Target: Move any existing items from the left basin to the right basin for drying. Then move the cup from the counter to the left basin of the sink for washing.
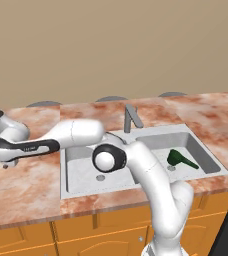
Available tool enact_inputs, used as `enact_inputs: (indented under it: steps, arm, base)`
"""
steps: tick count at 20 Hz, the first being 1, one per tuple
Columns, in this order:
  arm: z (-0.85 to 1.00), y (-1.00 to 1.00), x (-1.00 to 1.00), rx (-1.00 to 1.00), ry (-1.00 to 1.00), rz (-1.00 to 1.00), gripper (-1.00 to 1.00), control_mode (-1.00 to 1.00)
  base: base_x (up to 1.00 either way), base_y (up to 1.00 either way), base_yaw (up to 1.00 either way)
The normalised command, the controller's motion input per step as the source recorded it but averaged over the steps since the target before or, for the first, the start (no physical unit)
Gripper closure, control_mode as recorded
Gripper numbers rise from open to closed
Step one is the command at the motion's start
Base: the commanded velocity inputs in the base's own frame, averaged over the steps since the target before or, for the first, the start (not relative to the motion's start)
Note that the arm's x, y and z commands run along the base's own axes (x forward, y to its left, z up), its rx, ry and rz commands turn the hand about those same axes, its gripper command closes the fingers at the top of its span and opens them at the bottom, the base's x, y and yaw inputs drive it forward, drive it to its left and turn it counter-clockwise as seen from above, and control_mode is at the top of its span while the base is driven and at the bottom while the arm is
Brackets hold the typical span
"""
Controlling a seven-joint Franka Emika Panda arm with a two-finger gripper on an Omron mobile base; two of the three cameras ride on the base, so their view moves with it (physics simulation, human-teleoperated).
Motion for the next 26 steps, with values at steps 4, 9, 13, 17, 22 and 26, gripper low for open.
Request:
enact_inputs:
  steps: [4,9,13,17,22,26]
  arm:
    - [-0.13,0.12,0.15,0.0,0.0,0.0,-1.0,-1.0]
    - [-0.08,0.1,0.12,0.0,-0.01,0.0,-1.0,-1.0]
    - [-0.04,0.08,0.13,0.0,-0.02,0.0,-1.0,-1.0]
    - [-0.03,0.08,0.16,0.0,-0.02,0.0,-1.0,-1.0]
    - [-0.03,0.11,0.16,0.0,-0.03,0.0,-1.0,-1.0]
    - [-0.08,0.17,0.15,0.0,-0.01,0.0,-1.0,-1.0]
  base:
    - [0.0,0.0,0.0]
    - [0.0,0.0,0.0]
    - [0.0,0.0,0.0]
    - [0.0,0.0,0.0]
    - [0.0,0.0,0.0]
    - [0.0,0.0,0.0]
